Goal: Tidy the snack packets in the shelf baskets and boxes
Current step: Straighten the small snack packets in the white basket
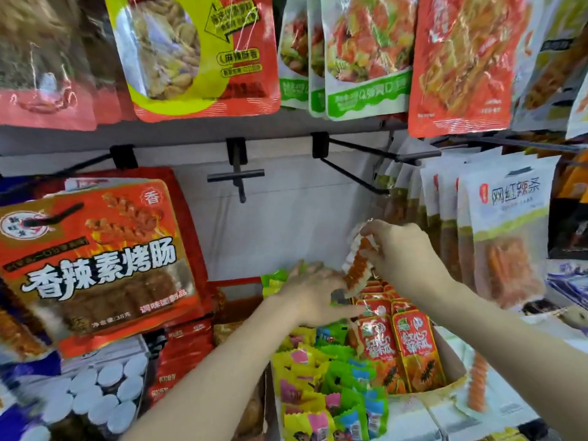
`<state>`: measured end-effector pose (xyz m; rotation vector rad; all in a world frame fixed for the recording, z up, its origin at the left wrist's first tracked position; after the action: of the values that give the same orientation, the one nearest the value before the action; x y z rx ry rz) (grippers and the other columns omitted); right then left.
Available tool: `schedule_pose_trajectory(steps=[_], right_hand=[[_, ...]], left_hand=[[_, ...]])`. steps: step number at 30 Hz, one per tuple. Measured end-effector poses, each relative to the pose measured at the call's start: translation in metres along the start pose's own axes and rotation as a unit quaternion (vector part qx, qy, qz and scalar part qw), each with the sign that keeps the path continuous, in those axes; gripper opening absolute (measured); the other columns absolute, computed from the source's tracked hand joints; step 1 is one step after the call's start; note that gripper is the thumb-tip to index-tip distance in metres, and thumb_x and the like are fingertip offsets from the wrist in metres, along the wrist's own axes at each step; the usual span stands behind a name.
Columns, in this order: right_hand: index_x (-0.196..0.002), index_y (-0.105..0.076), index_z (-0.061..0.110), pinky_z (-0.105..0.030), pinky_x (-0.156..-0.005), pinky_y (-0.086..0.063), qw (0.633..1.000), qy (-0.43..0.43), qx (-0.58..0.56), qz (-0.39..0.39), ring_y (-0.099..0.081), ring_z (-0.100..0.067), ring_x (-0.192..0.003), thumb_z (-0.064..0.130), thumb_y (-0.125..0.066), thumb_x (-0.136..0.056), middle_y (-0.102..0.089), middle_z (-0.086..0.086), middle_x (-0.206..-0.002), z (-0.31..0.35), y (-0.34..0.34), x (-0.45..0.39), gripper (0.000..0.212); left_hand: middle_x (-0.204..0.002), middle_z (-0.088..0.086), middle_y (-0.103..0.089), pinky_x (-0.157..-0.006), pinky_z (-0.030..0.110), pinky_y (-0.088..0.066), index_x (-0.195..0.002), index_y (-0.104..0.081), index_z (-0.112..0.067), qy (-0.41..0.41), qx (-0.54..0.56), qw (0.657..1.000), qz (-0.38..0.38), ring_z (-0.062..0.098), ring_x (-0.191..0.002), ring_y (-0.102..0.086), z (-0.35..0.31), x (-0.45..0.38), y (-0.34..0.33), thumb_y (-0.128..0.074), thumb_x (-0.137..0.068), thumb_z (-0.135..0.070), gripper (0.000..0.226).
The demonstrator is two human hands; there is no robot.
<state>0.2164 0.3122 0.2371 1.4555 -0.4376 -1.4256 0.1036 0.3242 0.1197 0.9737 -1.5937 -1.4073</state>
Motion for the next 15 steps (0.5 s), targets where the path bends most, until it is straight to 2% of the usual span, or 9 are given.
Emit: schedule_pose_trajectory(steps=[2, 5, 9, 15], right_hand=[[-0.117, -0.061, 0.026, -0.042, -0.071, -0.056, 1.0, -0.01, -0.011, 0.009, -0.065, -0.036, -0.084, 0.024, -0.064, -0.091, -0.068, -0.01, -0.088, -0.005, -0.008, -0.003, 0.027], [-0.117, -0.063, 0.025, -0.038, -0.075, -0.056, 0.999, -0.028, -0.032, 0.016, -0.066, -0.033, -0.088, 0.027, -0.065, -0.09, -0.07, -0.008, -0.094, -0.007, -0.015, -0.007, 0.027], [-0.118, -0.065, 0.025, -0.033, -0.077, -0.053, 0.997, -0.044, -0.056, 0.018, -0.066, -0.029, -0.092, 0.028, -0.067, -0.089, -0.071, -0.007, -0.099, -0.002, -0.019, -0.011, 0.029], [-0.11, -0.069, 0.019, -0.021, -0.071, -0.047, 0.995, -0.062, -0.069, 0.028, -0.062, -0.018, -0.074, 0.028, -0.07, -0.085, -0.061, 0.002, -0.076, 0.006, -0.02, -0.011, 0.027]], left_hand=[[-0.155, -0.004, -0.038, -0.118, 0.052, -0.007, -0.129, -0.057, -0.039, 0.017, -0.007, 0.999, 0.032, 0.023, -0.145, -0.024, 0.014, -0.003, -0.009, -0.029, -0.082, -0.084, 0.071], [-0.155, -0.007, -0.038, -0.12, 0.042, -0.012, -0.136, -0.052, -0.038, 0.021, 0.048, 0.999, 0.004, 0.02, -0.143, -0.031, 0.037, 0.01, -0.019, -0.039, -0.084, -0.079, 0.067], [-0.155, -0.011, -0.036, -0.121, 0.04, -0.002, -0.143, -0.043, -0.041, 0.024, 0.091, 0.995, -0.02, 0.018, -0.145, -0.026, 0.045, 0.026, -0.029, -0.04, -0.086, -0.077, 0.068], [-0.153, -0.015, -0.038, -0.121, 0.043, 0.002, -0.14, -0.043, -0.048, 0.011, 0.118, 0.993, -0.014, 0.016, -0.143, -0.026, 0.04, 0.033, -0.034, -0.041, -0.089, -0.072, 0.057]])
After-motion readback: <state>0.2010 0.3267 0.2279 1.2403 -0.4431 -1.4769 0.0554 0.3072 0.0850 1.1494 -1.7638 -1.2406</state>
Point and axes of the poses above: each hand's wrist, its own x-axis away from the middle knuckle, its own y-axis out of the back of the hand, z = x × y, the point moved 10 cm from there along -x, towards the middle knuckle
